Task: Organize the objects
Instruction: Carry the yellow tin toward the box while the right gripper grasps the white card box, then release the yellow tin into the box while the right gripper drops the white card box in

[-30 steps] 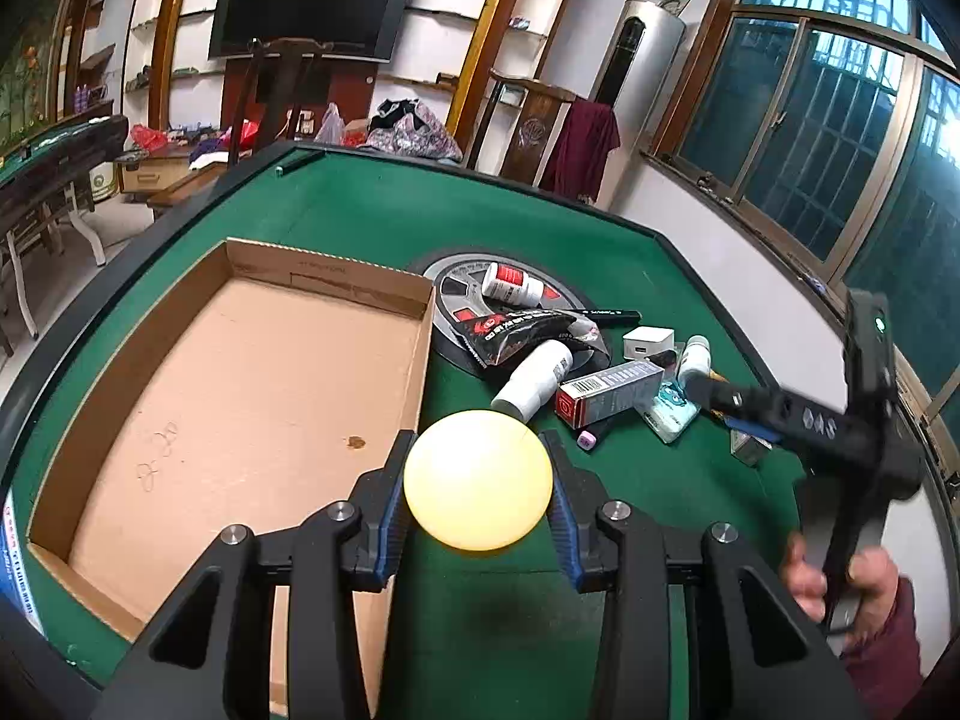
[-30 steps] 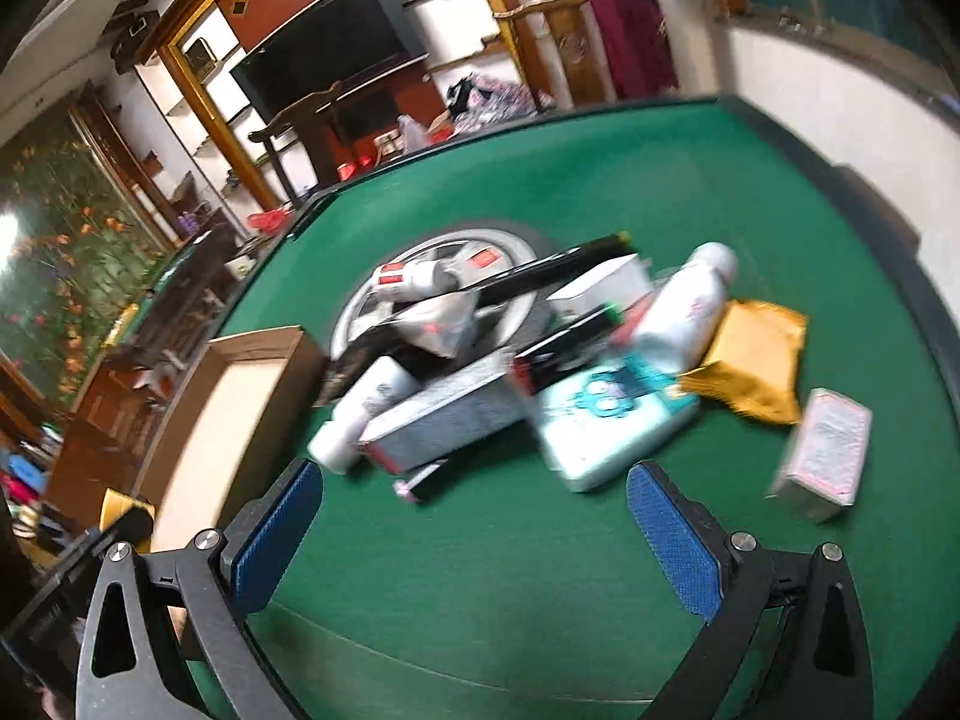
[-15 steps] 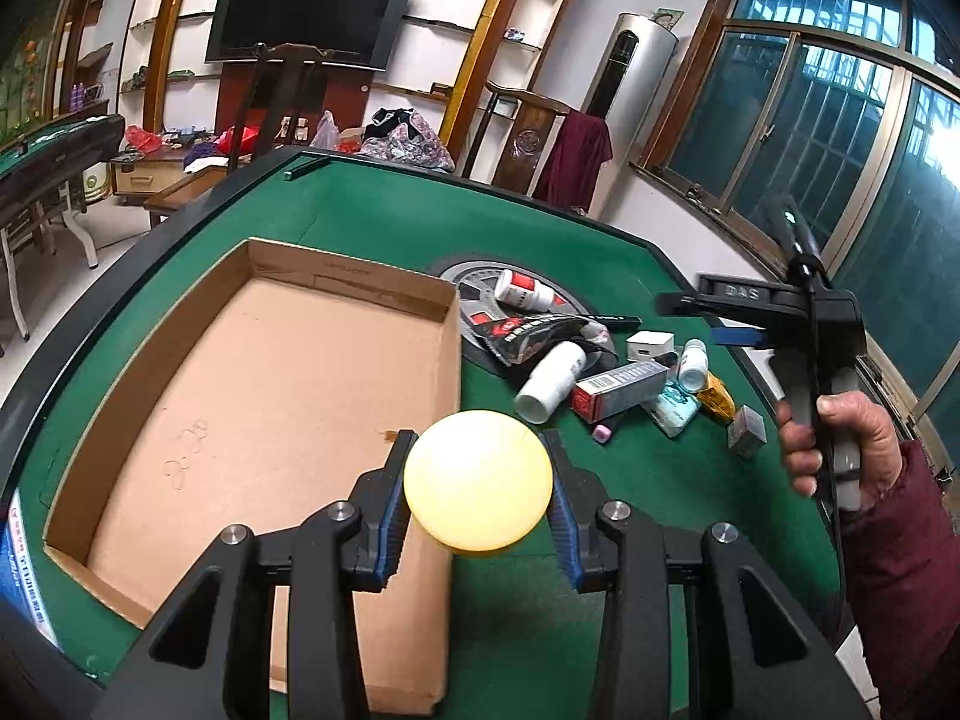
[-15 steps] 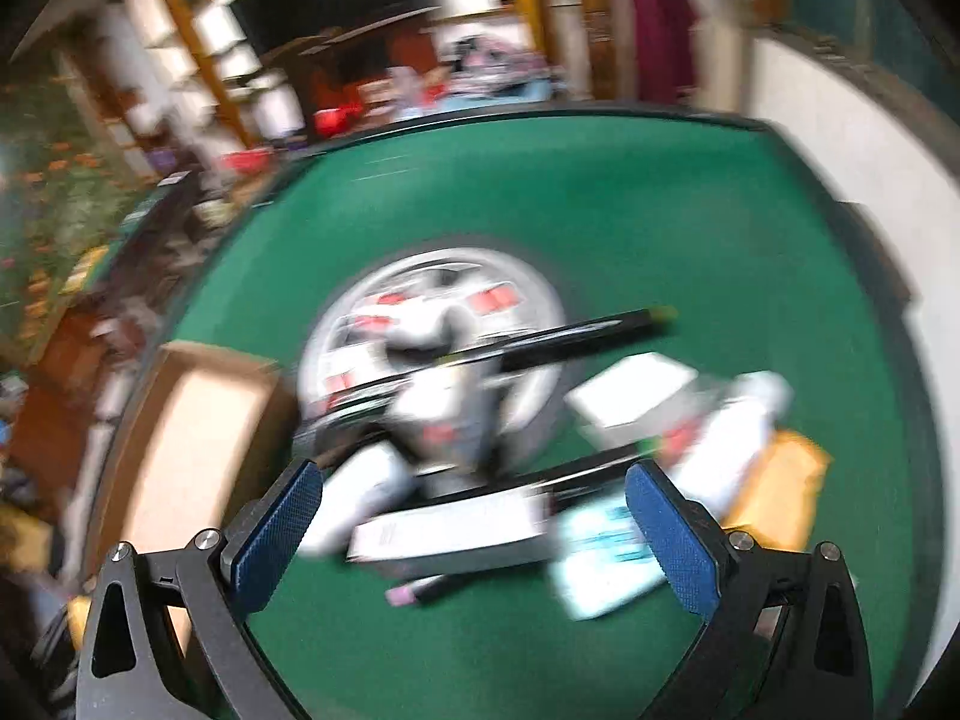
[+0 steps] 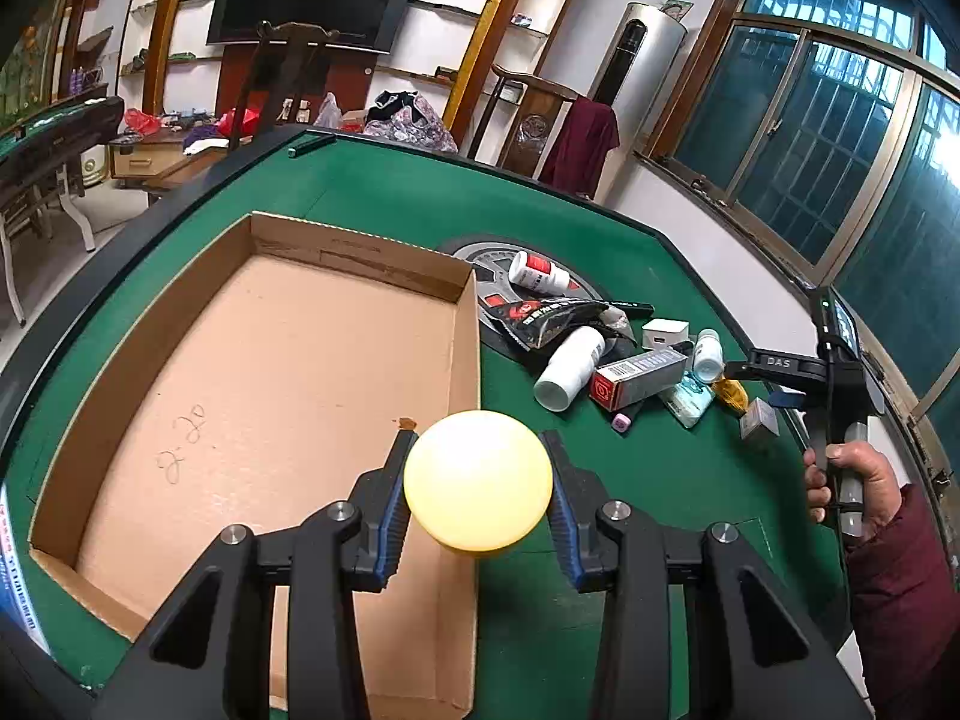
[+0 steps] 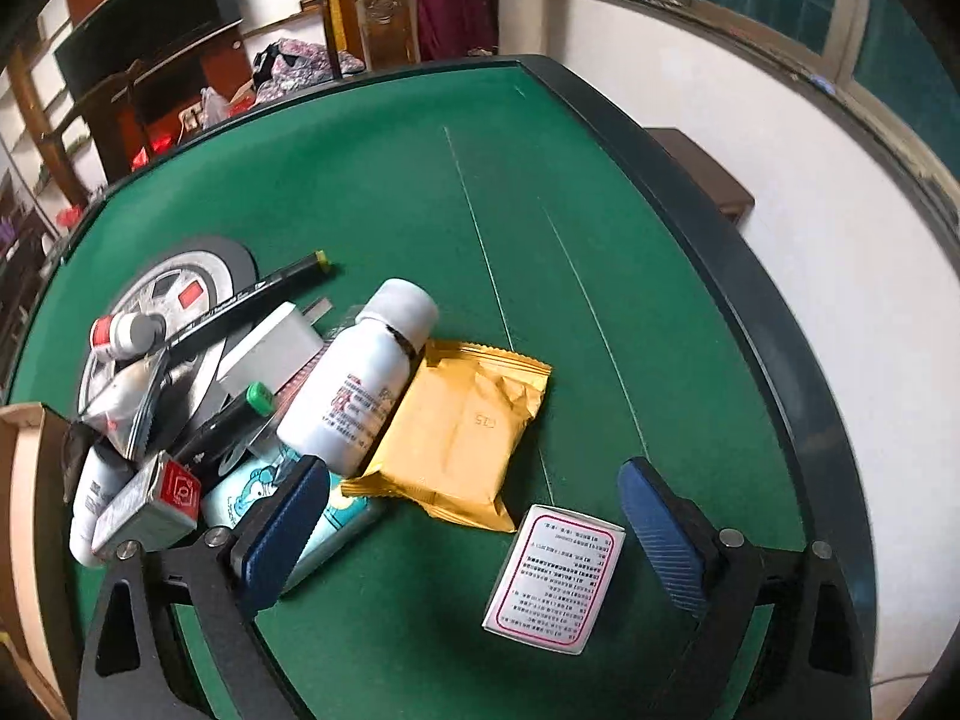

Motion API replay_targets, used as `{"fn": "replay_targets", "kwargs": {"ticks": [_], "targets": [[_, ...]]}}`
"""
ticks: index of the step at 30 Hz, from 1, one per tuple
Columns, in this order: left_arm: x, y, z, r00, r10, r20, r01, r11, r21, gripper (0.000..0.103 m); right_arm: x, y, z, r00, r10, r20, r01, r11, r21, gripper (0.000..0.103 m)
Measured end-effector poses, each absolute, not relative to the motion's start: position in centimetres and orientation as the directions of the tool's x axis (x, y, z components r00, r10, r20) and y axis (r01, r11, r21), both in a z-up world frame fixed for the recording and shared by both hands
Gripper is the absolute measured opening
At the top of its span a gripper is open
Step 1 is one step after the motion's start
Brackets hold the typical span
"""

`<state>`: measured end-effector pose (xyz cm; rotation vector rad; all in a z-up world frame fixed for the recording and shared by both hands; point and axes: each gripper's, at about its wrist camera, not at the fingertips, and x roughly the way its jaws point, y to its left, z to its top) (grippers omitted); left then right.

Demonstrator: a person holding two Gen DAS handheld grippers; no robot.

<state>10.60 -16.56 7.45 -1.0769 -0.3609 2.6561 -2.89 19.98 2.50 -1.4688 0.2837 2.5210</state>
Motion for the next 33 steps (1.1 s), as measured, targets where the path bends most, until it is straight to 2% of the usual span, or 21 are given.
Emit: {"fn": "replay_targets", "kwargs": {"ticks": [5,7,8,9,12,14,18,21,27,31,33], "targets": [[10.5,-16.7,7.5,-0.699,0.309,-0.644,-0.132,-0.942,-0.309,0.039,-1.0,20.9,1.6,-0.466,0.106,-0.878,-0.291,-0.956,0.039,0.098],[10.3,-16.4,7.3,-0.691,0.314,-0.651,-0.134,-0.941,-0.311,0.039,-0.5,20.6,1.0,-0.46,0.117,-0.88,-0.274,-0.962,0.015,0.094],[10.3,-16.2,7.2,-0.688,0.314,-0.654,-0.136,-0.941,-0.31,0.039,-0.3,20.5,0.7,-0.455,0.125,-0.881,-0.271,-0.963,0.003,0.084],[10.3,-16.0,7.2,-0.684,0.317,-0.657,-0.138,-0.941,-0.31,0.039,-0.2,20.4,0.3,-0.449,0.127,-0.885,-0.27,-0.963,-0.002,0.067],[10.5,-15.7,7.3,-0.683,0.315,-0.658,-0.14,-0.942,-0.306,0.039,0.8,21.0,-0.1,-0.47,0.129,-0.873,-0.288,-0.957,0.014,0.038],[10.8,-15.8,7.5,-0.692,0.304,-0.655,-0.134,-0.945,-0.297,0.039,1.4,21.7,0.2,-0.49,0.076,-0.869,-0.294,-0.952,0.083,0.038],[11.3,-16.6,8.2,-0.715,0.283,-0.64,-0.116,-0.95,-0.29,0.039,3.0,21.6,1.5,-0.538,0.05,-0.842,-0.266,-0.957,0.113,0.038],[11.3,-17.6,8.8,-0.724,0.276,-0.632,-0.108,-0.95,-0.292,0.039,4.3,20.7,3.6,-0.58,-0.035,-0.814,-0.217,-0.956,0.196,0.038],[9.3,-20.1,10.9,-0.735,0.217,-0.643,-0.08,-0.968,-0.236,0.039,3.0,14.1,8.7,-0.607,-0.279,-0.744,0.015,-0.94,0.34,0.038],[6.2,-20.6,11.5,-0.74,0.16,-0.653,-0.087,-0.986,-0.143,0.039,1.5,6.3,9.5,-0.535,-0.424,-0.731,0.162,-0.9,0.405,0.038],[3.9,-21.0,11.2,-0.721,0.177,-0.67,-0.094,-0.983,-0.158,0.039,-0.5,1.8,9.4,-0.492,-0.462,-0.738,0.22,-0.886,0.409,0.038]]}}
